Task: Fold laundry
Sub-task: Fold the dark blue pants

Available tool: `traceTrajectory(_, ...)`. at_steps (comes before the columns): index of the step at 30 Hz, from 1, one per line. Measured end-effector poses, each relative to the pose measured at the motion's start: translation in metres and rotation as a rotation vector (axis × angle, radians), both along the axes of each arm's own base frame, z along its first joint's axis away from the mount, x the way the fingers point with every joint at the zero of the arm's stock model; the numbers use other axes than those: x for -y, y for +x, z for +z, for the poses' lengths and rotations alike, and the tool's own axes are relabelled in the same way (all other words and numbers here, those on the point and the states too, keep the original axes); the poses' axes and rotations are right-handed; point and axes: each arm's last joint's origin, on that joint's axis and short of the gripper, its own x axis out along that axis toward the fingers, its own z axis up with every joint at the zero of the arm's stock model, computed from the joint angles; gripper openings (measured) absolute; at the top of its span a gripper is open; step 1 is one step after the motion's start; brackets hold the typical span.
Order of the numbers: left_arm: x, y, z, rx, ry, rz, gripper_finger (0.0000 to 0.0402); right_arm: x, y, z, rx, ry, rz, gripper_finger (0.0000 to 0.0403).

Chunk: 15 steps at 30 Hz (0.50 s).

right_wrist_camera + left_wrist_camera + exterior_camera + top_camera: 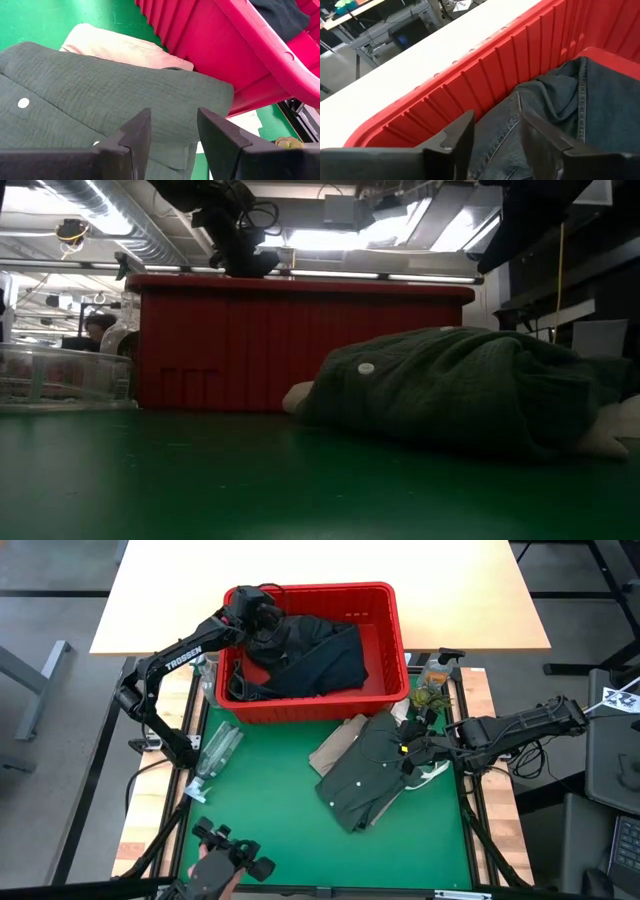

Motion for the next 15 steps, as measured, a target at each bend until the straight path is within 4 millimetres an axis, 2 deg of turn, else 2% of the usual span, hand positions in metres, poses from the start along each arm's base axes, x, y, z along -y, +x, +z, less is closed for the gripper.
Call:
traceTrajectory(8,0.001,0.001,-0.006,0.001,-0.023,-0.024,0.0213,0.0,0.0,0.0,0.0,0.0,0.0,0.016)
traceTrajectory(15,-0.009,0.007,-0.046,-0.074,-0.119,-0.036,0.0213,0.0,0.0,0.0,0.0,0.0,0.001,0.016)
